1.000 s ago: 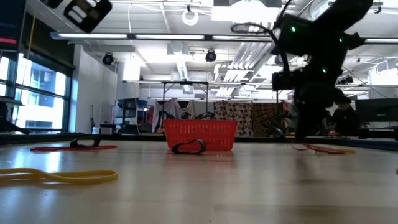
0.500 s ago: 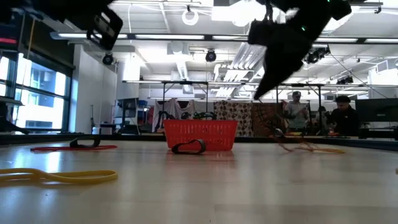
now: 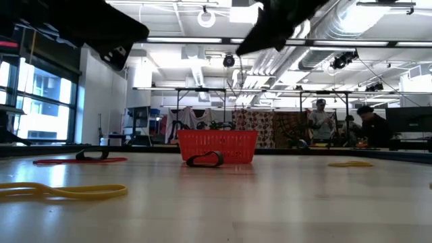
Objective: Sort rubber bands into baskets
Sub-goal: Put the red rubber band into the red bin
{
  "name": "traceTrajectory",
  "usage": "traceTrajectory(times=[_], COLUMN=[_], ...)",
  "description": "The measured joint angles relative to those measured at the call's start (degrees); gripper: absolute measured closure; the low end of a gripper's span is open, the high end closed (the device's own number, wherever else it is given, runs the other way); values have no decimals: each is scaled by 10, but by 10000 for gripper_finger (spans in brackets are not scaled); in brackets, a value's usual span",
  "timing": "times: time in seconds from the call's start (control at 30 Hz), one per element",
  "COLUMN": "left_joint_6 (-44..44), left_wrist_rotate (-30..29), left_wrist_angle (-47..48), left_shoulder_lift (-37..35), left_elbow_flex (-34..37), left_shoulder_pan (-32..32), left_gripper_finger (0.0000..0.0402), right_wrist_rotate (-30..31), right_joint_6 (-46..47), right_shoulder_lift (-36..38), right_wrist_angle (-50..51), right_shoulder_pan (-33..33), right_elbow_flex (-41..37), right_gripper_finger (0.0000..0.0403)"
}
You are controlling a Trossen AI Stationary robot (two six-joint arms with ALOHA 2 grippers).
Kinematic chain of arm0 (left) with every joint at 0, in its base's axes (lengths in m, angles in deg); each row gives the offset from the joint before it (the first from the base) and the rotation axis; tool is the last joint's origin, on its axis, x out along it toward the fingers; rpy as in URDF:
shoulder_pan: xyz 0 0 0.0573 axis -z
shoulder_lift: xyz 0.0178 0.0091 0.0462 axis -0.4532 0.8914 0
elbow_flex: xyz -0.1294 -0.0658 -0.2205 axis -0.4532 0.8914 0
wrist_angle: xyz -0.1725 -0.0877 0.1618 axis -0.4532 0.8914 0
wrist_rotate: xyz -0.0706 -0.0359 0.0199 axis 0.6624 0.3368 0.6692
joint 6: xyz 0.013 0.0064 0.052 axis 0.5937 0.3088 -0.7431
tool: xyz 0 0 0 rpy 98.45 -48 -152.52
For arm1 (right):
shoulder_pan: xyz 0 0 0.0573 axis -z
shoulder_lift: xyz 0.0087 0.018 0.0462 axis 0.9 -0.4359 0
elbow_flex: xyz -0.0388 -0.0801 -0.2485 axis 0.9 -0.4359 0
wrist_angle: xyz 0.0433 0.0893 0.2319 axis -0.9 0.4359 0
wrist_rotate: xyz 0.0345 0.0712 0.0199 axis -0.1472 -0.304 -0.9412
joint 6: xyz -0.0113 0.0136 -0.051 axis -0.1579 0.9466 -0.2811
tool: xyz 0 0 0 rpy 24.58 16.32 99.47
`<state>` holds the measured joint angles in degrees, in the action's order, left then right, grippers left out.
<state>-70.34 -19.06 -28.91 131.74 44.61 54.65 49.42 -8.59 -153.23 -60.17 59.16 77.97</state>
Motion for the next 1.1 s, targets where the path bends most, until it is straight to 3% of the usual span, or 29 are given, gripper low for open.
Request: traceTrajectory(times=[0.47,1.1], left_joint_6=[-5,-10], left_wrist_rotate=[0,0], left_wrist_angle=[0,3], left_shoulder_lift=[0,0], left_elbow_flex=[0,0], left_shoulder_pan=[0,1], left_gripper_finger=[401,401], right_wrist_rotate=[7,-55], right_joint_6=[-67,-36], right_shoulder_lift=[-41,-163], right_wrist_angle=[-108,-61], right_shoulder_pan=[81,100], right_elbow_flex=[1,0], right_gripper_finger=[403,398])
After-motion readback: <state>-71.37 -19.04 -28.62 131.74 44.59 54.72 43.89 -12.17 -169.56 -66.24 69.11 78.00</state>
